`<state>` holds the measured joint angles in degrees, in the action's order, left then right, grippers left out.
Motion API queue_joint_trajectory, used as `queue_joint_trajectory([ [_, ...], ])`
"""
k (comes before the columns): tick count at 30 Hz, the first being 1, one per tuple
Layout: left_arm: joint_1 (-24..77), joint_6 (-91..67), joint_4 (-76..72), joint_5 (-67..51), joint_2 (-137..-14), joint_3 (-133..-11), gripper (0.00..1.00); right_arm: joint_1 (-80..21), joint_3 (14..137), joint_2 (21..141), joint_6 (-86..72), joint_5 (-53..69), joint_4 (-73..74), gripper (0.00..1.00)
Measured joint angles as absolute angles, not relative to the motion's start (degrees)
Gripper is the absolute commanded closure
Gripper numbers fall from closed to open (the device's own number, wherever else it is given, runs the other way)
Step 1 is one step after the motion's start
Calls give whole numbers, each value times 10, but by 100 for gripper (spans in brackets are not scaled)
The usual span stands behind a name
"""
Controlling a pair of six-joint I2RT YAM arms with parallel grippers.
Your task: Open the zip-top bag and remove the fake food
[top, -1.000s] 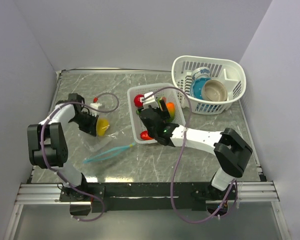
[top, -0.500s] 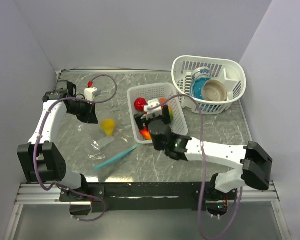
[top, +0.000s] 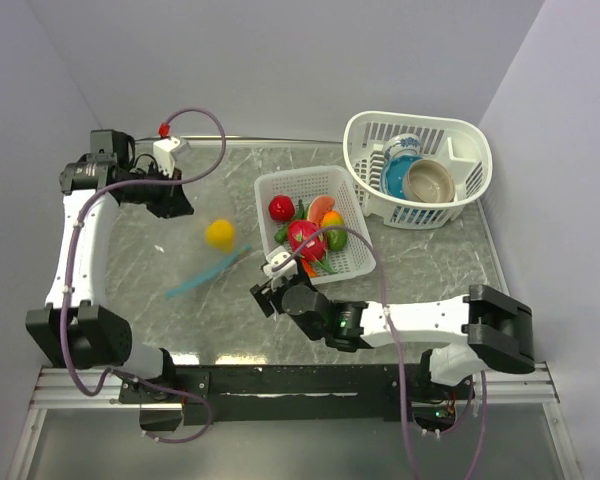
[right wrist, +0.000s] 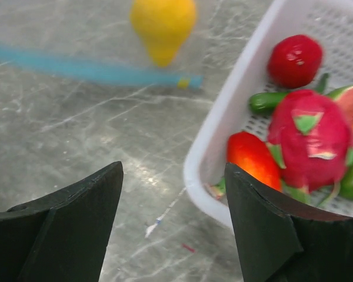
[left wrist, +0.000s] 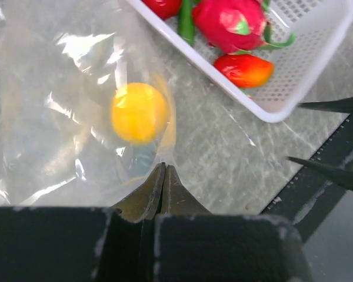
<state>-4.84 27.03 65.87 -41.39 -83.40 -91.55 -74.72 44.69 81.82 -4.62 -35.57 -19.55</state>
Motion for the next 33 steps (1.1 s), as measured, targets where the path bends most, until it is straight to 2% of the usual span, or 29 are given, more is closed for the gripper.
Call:
queue_joint_trajectory([
  [9,-33,260,666,-403,-780,-818,99,-748,495,925,-71,-318,-199,26],
  [19,-33,255,561,-279,-795,-696,99,-748,556,1004,-76,-308,-194,25],
  [26,-34,243,449,-191,-872,-641,99,-747,572,1024,-68,-308,-189,24],
  [33,-33,228,361,-130,-1031,-651,99,-747,578,1049,-68,-312,-182,21],
])
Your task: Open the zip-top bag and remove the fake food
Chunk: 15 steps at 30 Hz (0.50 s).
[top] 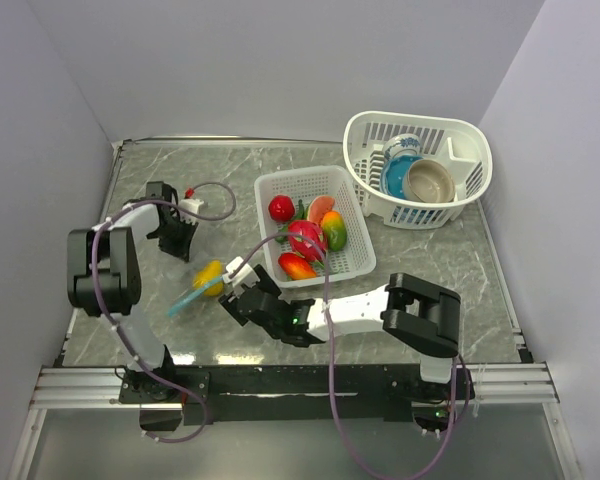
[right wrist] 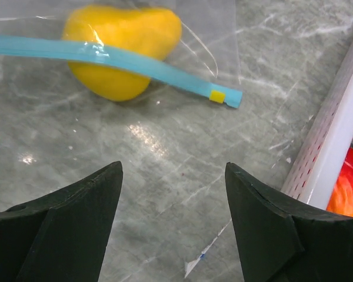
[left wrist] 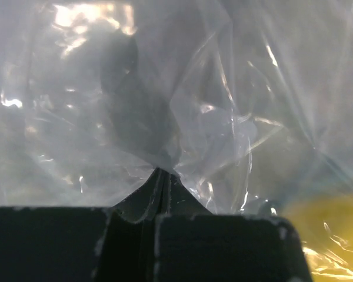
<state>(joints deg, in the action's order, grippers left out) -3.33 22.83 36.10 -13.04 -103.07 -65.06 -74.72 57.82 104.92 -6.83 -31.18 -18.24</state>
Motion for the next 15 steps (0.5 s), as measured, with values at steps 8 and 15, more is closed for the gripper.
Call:
queue_joint_trajectory([
  [8,-27,226,341,-108,-1053,-677,99,-741,582,1060,-75,-306,-180,0],
  [15,-12,225,338,-113,-1041,-662,99,-725,707,1150,-84,-268,-159,0],
])
